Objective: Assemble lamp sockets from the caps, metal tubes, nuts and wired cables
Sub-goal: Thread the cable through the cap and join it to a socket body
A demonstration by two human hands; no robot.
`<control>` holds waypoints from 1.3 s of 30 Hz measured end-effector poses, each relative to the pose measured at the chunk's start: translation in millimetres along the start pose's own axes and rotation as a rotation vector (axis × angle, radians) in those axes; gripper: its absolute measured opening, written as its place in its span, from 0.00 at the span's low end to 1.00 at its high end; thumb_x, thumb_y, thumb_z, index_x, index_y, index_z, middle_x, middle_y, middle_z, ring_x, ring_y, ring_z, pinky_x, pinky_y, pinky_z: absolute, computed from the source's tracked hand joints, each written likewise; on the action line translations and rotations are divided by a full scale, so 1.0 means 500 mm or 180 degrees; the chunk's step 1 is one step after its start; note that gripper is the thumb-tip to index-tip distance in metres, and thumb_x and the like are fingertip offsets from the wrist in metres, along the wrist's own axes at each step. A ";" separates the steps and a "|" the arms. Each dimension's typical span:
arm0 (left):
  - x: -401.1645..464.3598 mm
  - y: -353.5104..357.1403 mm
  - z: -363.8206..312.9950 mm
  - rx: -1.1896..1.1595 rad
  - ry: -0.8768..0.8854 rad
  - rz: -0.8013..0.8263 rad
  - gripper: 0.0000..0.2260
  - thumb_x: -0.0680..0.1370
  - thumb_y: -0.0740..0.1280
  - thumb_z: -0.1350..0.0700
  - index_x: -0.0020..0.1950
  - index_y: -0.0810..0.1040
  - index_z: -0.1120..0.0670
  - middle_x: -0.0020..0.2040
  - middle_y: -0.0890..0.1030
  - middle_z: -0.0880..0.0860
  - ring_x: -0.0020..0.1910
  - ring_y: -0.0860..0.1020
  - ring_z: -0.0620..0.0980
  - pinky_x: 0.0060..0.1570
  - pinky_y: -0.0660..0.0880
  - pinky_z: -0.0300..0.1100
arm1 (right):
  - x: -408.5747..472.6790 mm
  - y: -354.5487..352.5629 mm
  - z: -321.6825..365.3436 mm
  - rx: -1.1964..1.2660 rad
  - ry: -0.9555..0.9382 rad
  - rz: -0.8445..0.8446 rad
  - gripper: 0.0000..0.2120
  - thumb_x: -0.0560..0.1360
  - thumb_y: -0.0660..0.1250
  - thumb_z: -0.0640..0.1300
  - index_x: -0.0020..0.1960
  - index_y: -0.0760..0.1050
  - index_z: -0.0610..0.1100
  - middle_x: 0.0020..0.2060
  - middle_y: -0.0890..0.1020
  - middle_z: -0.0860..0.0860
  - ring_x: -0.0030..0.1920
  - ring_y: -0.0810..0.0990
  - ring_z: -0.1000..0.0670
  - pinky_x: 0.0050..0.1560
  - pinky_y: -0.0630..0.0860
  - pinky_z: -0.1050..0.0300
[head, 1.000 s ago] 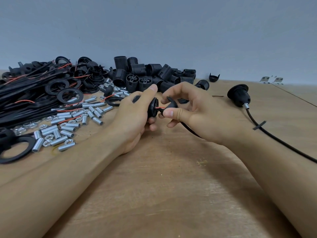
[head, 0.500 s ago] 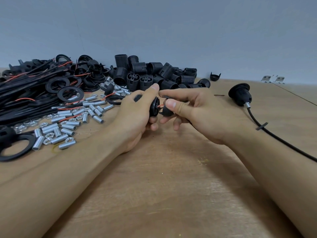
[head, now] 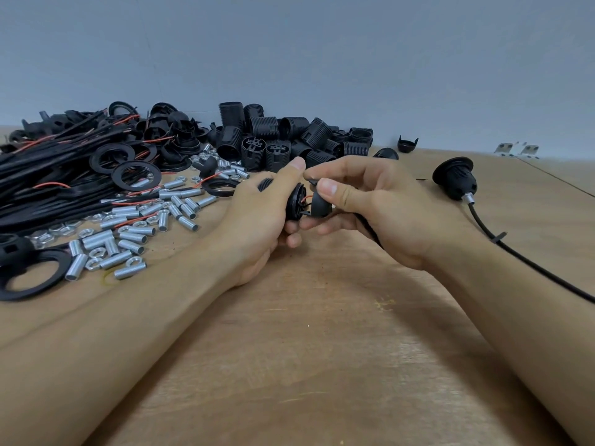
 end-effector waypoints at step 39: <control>-0.010 0.008 -0.001 0.0189 -0.0099 0.0336 0.19 0.85 0.55 0.46 0.54 0.76 0.61 0.31 0.73 0.53 0.21 0.63 0.43 0.17 0.56 0.30 | -0.007 -0.014 -0.004 0.0160 0.0240 0.0099 0.05 0.74 0.68 0.30 0.49 0.79 0.34 0.48 0.83 0.39 0.43 0.86 0.45 0.43 0.82 0.60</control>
Point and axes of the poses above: each hand's wrist, its own x-axis towards the middle knuckle, its own y-axis out of the palm, z = x × y, the point moved 7 cm from there along x, towards the middle knuckle
